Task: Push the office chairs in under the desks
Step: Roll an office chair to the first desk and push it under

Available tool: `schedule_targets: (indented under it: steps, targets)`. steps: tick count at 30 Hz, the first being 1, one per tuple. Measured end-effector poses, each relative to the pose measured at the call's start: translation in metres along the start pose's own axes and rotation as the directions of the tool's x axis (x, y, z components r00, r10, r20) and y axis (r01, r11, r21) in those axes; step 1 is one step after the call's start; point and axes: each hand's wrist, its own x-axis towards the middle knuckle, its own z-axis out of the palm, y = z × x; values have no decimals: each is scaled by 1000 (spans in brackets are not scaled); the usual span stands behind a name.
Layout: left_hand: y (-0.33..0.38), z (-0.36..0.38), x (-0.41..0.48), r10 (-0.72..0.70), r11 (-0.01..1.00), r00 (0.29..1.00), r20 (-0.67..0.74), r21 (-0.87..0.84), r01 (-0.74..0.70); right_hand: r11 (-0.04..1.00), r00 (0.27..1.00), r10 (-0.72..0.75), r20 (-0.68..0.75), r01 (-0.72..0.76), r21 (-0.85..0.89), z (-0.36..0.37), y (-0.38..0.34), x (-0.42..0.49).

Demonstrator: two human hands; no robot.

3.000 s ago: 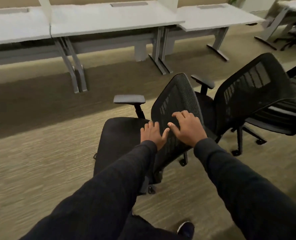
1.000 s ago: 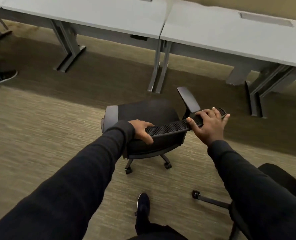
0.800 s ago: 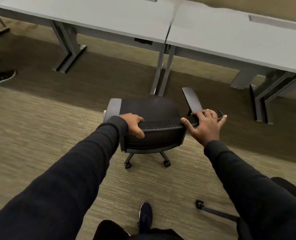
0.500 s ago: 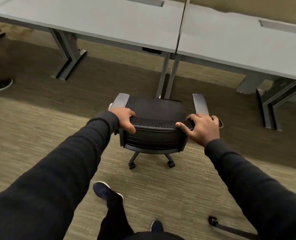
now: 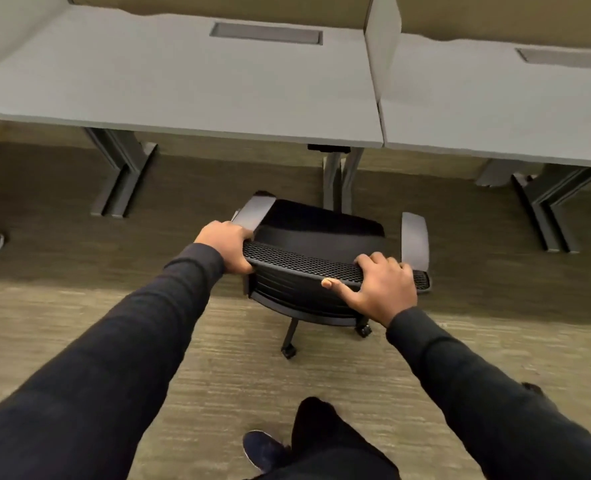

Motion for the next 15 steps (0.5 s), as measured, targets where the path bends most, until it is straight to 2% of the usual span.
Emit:
schedule_targets:
  steps: [7, 15]
  targets:
    - [-120, -15, 57, 57, 995, 998, -33, 83, -54, 998, 998, 60, -4, -60, -18, 10, -96, 78]
    - [-240, -47, 113, 75, 996, 997, -9, 48, -75, 996, 997, 81, -18, -80, 48, 21, -195, 168]
